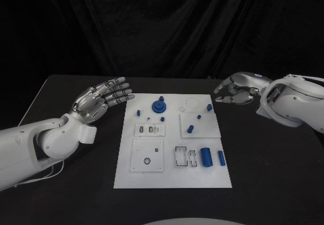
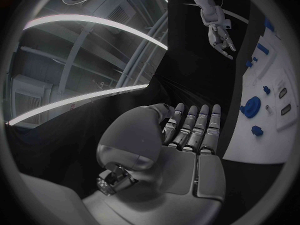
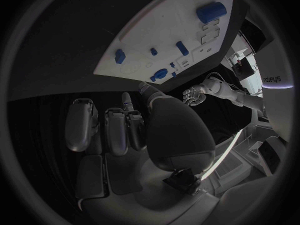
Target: Assemble the parts on the task board
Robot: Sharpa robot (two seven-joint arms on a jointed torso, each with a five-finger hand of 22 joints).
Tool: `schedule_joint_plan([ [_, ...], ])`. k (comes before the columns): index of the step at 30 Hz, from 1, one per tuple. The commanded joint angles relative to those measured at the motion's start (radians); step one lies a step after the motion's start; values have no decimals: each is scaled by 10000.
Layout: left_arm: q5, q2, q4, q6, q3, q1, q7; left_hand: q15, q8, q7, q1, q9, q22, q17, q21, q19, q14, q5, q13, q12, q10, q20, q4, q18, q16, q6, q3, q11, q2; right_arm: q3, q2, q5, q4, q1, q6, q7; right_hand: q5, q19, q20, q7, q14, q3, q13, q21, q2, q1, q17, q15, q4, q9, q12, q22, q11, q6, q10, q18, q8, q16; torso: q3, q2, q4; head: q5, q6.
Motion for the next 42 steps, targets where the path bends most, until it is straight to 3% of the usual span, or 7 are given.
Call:
schedule_joint_plan([
  [1, 61, 25, 8, 42, 9, -20, 85, 19, 56, 17, -93, 13, -6, 10, 63, 60, 81, 39, 10, 39, 51, -43, -5, -59, 40, 64, 48, 9, -20, 4, -82, 92, -15, -142, -235, -269, -238, -109, -28, -78, 431, -97, 827, -139, -144, 37, 1095, -124, 213, -100, -165, 751, -31, -148, -206, 46, -165, -103, 7, 2, 15, -64, -26],
  [9, 61, 13, 12, 77, 9, -50, 93, 18, 53, 19, -97, 11, -6, 10, 64, 60, 82, 43, 11, 42, 55, -43, -6, -59, 43, 48, 55, 11, -19, 1, 129, -450, -292, -552, -75, -757, -567, -371, -65, -119, 281, -330, 260, -676, -318, 270, 736, -158, 417, -307, -516, 440, -68, -553, -647, 161, -403, -457, 4, 5, 25, -81, -22],
  [19, 61, -112, 73, 93, 9, -162, 96, 15, 59, 25, -105, 13, -6, 9, 65, 59, 82, 49, 12, 47, 65, -43, -6, -58, 49, 66, 71, 20, -13, 0, 564, -502, -810, -898, -604, -645, -29, -426, -76, -87, 233, -340, 94, -964, -359, 768, 551, -160, 314, -406, -662, 303, -58, -602, -729, 203, -398, -671, -1, 7, 35, -50, -77],
  [28, 61, -164, 139, 91, 10, -235, 141, 15, 59, 25, -109, 13, -6, 9, 67, 61, 85, 53, 12, 49, 69, -43, -8, -56, 55, 62, 80, 20, -12, 0, 788, -344, -1157, -1124, -1096, -376, 843, -663, -72, -103, 38, -172, -495, -1633, -309, 1196, 79, -160, 221, -607, -1098, -48, -65, -1061, -1192, 317, -507, -1205, -11, 4, 35, -44, -77],
  [30, 61, -172, 138, 84, 10, -245, 140, 15, 54, 25, -110, 11, -6, 9, 67, 61, 85, 54, 12, 49, 69, -43, -8, -56, 55, 45, 82, 19, -12, 0, 818, -335, -1206, -1146, -1128, -354, 882, -707, -79, -125, 5, -151, -609, -1757, -322, 1237, 7, -169, 211, -726, -1183, -111, -79, -1505, -1285, 338, -546, -1292, -1, 4, 37, -54, -78],
  [33, 61, -187, 140, 74, 10, -257, 140, 16, 50, 24, -112, 8, -6, 9, 67, 62, 85, 55, 11, 48, 66, -43, -10, -56, 57, 30, 86, 17, -13, 0, 853, -327, -1256, -1172, -1102, -346, 890, -727, -82, -133, -11, -142, -664, -1809, -321, 1250, -26, -172, 211, -761, -1222, -138, -85, -1627, -1329, 347, -553, -1331, -1, 1, 26, -65, -85],
  [42, 60, -175, 118, 111, 10, -289, 111, 16, 50, 24, -112, 8, -6, 9, 67, 62, 85, 55, 11, 48, 66, -43, -10, -56, 57, 30, 86, 17, -13, 2, 1034, -319, -1396, -1297, -987, -324, 742, -788, -88, -122, -58, -158, -831, -2011, -306, 1172, -126, -174, 312, -724, -1353, -233, -83, -1277, -1451, 375, -419, -1463, -6, 5, 26, -66, -79],
])
